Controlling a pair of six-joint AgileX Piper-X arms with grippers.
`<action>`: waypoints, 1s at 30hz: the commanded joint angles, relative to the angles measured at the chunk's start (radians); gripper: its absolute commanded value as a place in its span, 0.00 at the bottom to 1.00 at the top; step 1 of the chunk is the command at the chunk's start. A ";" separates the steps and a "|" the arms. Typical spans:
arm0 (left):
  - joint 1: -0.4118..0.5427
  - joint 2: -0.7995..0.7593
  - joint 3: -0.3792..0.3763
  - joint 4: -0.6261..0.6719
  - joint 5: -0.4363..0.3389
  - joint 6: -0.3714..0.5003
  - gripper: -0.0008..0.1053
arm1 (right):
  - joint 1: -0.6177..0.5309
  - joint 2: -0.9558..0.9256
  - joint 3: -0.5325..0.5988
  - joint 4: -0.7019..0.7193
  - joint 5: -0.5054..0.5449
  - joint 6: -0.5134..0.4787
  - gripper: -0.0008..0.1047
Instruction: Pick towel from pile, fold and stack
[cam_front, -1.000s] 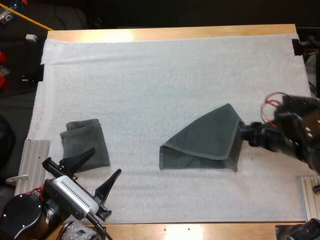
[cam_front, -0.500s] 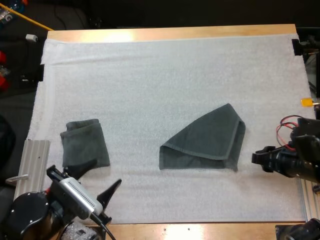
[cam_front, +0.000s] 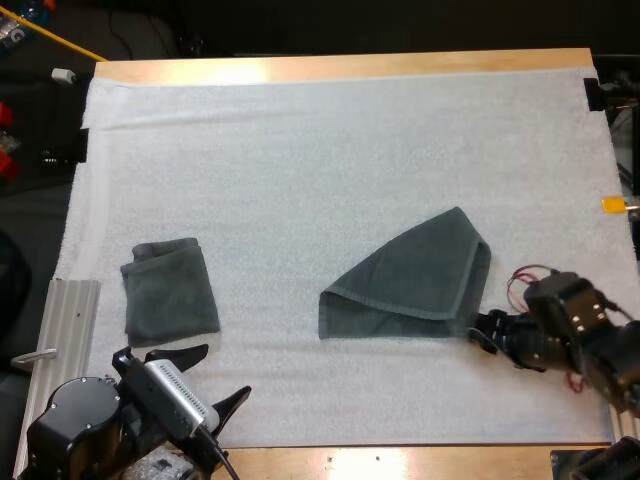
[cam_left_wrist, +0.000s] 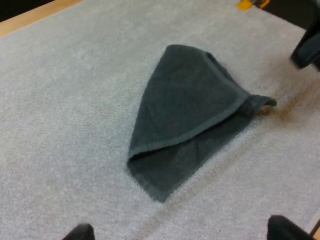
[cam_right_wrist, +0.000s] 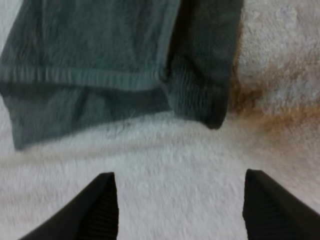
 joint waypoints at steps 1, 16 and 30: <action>-0.005 0.003 0.000 0.004 0.008 -0.009 0.62 | 0.002 -0.002 0.017 -0.061 -0.012 0.036 0.51; -0.005 0.003 0.000 0.004 0.011 -0.009 0.62 | 0.002 -0.002 0.287 -0.384 -0.012 0.298 0.31; -0.005 0.003 0.000 0.004 0.042 -0.009 0.62 | 0.002 -0.002 0.381 -0.625 0.076 0.502 0.31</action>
